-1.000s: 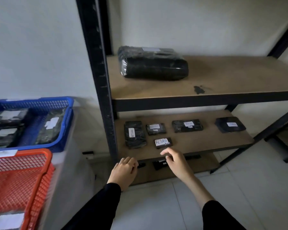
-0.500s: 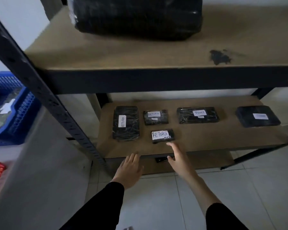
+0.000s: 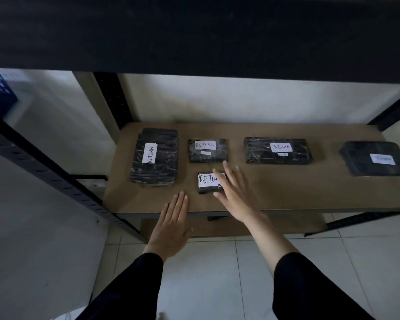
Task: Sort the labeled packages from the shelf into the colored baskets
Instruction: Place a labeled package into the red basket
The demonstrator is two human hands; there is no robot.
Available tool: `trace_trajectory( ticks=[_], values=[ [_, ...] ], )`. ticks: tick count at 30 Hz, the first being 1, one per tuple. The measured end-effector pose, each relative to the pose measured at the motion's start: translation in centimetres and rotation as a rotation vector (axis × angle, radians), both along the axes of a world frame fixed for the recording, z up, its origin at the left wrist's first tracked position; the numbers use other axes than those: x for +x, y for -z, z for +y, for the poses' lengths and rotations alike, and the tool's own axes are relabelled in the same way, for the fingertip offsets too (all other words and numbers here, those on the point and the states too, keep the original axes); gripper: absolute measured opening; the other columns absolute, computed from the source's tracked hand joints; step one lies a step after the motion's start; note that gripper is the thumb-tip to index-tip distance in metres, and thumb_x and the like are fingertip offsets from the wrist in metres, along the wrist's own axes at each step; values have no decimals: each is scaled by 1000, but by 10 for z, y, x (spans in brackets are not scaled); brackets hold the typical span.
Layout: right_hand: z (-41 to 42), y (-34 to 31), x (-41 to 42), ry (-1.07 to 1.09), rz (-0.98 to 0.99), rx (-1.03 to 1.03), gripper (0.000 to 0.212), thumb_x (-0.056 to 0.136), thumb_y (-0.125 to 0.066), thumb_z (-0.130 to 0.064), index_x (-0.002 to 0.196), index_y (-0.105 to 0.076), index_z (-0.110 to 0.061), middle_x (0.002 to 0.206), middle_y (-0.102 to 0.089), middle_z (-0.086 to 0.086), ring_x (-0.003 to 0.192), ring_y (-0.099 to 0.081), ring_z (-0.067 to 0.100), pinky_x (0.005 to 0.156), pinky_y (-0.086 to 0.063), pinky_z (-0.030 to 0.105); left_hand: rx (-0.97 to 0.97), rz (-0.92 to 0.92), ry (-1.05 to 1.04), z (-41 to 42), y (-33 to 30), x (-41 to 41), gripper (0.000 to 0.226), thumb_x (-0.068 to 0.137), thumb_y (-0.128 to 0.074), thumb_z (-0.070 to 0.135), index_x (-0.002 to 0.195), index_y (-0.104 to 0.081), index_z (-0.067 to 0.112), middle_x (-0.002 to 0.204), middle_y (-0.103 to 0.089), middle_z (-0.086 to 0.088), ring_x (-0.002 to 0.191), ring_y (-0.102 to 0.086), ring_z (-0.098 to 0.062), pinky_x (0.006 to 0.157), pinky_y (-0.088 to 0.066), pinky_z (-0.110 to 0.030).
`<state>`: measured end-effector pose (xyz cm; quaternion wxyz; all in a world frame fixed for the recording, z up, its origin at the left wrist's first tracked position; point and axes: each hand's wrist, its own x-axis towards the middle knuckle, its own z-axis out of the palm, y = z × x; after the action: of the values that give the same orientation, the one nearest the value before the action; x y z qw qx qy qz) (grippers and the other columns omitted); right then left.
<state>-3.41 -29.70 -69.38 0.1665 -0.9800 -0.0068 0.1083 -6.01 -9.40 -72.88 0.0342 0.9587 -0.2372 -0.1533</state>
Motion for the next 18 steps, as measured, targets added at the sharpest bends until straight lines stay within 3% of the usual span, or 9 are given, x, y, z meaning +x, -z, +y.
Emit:
trace_trajectory(
  ticks=[4, 8, 11, 15, 18],
  values=[
    [0, 10, 18, -10, 82, 8, 67, 95, -45, -38, 148, -4, -36, 159, 3, -7, 146, 12, 24, 118, -11, 49, 33, -41, -12, 0, 3, 0, 78, 68, -37, 36, 137, -31, 0, 143, -43, -15, 129, -46, -29, 98, -41, -46],
    [4, 22, 5, 66, -22, -7, 64, 95, -47, -34, 149, -12, -32, 152, -21, 2, 142, -12, 27, 114, -23, 43, 42, -36, 15, -1, 6, 0, 94, 57, -65, 33, 139, -31, 0, 144, -41, -15, 130, -44, -28, 102, -34, -43],
    [11, 28, -8, 104, -97, -13, 68, 93, -51, -33, 149, -13, -23, 144, -26, 12, 132, -26, 30, 112, -28, 39, 29, -32, -22, 1, 7, 1, 99, 56, -71, 28, 141, -28, 1, 146, -37, -15, 133, -39, -27, 105, -28, -40],
    [14, 12, -15, 73, -116, 43, 70, 91, -55, -34, 148, -17, -21, 139, -27, 11, 126, -30, 27, 102, -40, 38, 3, 17, 22, -1, -7, 8, 79, 90, -44, 22, 146, 10, 8, 154, 15, -3, 145, 8, -19, 115, 3, -32],
    [18, -15, -17, -14, -158, 178, 70, 89, -59, -31, 147, -22, -19, 137, -26, 9, 120, -40, 24, 93, -48, 38, 16, 131, -8, -1, -29, 16, 66, 96, -34, 23, 148, 5, 9, 157, 10, -3, 145, 8, -15, 117, 2, -31]
  ],
)
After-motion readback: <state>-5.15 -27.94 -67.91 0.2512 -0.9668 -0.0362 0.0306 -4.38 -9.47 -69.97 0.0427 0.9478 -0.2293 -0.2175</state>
